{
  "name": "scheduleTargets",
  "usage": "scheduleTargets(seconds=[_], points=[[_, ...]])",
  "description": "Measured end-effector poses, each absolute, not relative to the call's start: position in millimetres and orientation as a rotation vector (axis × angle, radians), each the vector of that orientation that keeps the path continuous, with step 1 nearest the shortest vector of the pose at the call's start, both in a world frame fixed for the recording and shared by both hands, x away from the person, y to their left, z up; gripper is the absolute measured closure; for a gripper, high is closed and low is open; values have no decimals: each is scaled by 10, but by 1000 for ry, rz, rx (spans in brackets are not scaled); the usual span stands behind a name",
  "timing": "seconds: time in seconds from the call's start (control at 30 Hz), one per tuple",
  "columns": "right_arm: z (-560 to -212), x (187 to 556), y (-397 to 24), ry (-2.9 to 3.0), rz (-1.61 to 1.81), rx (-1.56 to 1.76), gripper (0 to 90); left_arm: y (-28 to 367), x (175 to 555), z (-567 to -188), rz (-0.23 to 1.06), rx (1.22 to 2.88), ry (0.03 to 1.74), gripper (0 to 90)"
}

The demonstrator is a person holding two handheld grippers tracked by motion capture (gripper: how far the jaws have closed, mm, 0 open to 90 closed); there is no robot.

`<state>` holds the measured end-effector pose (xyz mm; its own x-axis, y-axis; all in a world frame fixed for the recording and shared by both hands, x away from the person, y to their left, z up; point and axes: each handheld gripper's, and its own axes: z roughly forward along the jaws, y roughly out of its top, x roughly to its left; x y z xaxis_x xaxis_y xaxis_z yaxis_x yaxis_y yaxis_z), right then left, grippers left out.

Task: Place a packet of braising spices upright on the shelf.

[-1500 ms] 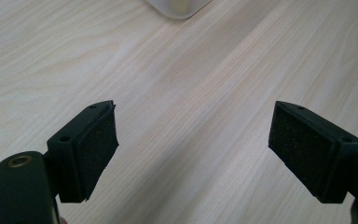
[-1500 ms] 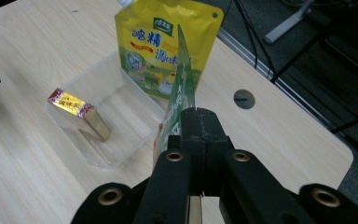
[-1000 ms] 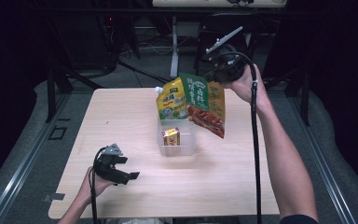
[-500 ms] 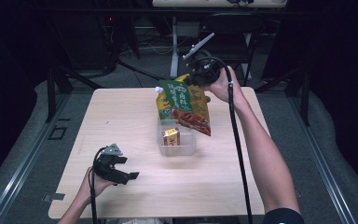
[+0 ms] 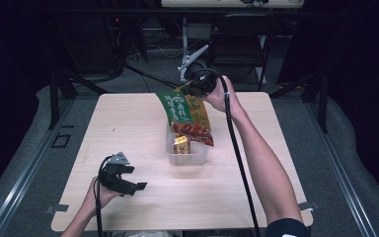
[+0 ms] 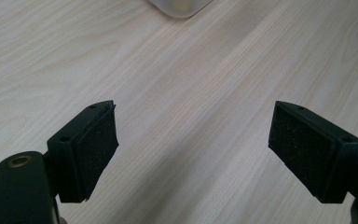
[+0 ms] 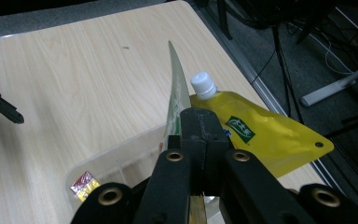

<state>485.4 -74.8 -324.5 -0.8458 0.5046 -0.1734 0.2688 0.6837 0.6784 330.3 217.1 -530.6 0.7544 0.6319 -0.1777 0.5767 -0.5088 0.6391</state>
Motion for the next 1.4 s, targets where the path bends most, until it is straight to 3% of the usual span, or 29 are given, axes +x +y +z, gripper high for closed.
scheduleTargets(seconds=[0.43,0.63,0.97,1.17,1.4], points=[[-3401,4919,-567,2530,936,607,892,2173,3302,-5301,101,2251,893,152],[-3388,4932,-624,2529,952,637,695,2167,3302,-5298,104,2254,890,152],[-3292,4790,-961,2463,1056,736,281,2167,3302,-5292,104,2255,889,152],[-3383,4510,-1274,2453,1049,789,163,2165,3302,-5292,110,2253,890,151],[-3686,4199,-1663,2467,1004,899,125,2155,3302,-5290,120,2245,889,150]])
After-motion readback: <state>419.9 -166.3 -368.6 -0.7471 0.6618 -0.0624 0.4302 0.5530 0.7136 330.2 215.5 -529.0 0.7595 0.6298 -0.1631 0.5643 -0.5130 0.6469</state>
